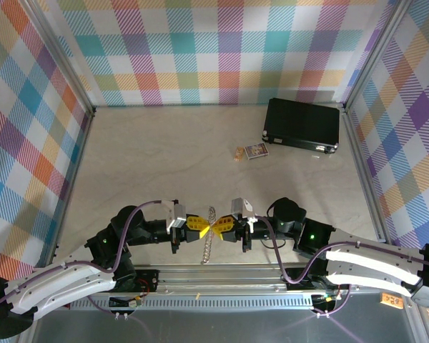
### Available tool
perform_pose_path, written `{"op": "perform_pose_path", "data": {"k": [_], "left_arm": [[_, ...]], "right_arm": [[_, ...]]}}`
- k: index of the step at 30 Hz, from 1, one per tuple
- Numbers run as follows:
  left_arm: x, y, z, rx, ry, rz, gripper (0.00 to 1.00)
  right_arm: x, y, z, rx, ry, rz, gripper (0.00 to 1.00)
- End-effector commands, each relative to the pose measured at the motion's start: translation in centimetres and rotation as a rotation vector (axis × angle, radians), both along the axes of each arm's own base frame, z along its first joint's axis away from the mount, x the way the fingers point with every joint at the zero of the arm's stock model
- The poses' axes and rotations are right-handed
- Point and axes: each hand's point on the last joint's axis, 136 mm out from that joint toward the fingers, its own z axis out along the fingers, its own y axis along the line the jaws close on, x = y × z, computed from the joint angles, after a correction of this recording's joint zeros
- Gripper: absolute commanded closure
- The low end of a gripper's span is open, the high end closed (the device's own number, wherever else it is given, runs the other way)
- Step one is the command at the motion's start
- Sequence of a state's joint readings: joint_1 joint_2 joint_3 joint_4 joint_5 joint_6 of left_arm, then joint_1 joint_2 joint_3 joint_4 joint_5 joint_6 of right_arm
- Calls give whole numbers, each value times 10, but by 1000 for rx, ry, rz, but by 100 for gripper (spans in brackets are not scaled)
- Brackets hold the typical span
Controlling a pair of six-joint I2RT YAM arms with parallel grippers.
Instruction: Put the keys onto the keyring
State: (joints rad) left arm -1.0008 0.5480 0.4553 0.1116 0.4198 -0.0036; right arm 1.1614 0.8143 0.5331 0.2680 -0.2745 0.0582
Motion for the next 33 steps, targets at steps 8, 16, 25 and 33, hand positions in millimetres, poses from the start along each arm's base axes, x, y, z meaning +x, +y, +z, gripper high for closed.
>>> {"op": "perform_pose_path", "data": {"k": [8,16,25,33], "left_arm": [[2,-2,17,-40,-37,6,100],[2,-2,16,-40,-38,8,100],[2,-2,15,-39,-36,10,100],[2,-1,14,-38,-35,14,100]], "right_arm": [[-22,-1,23,79,-86,113,100],[-24,-1,19,60,-110,130,100],[-25,-4,16,55,-135,130,100],[-26,-8,15,59,-147,123,100]]}}
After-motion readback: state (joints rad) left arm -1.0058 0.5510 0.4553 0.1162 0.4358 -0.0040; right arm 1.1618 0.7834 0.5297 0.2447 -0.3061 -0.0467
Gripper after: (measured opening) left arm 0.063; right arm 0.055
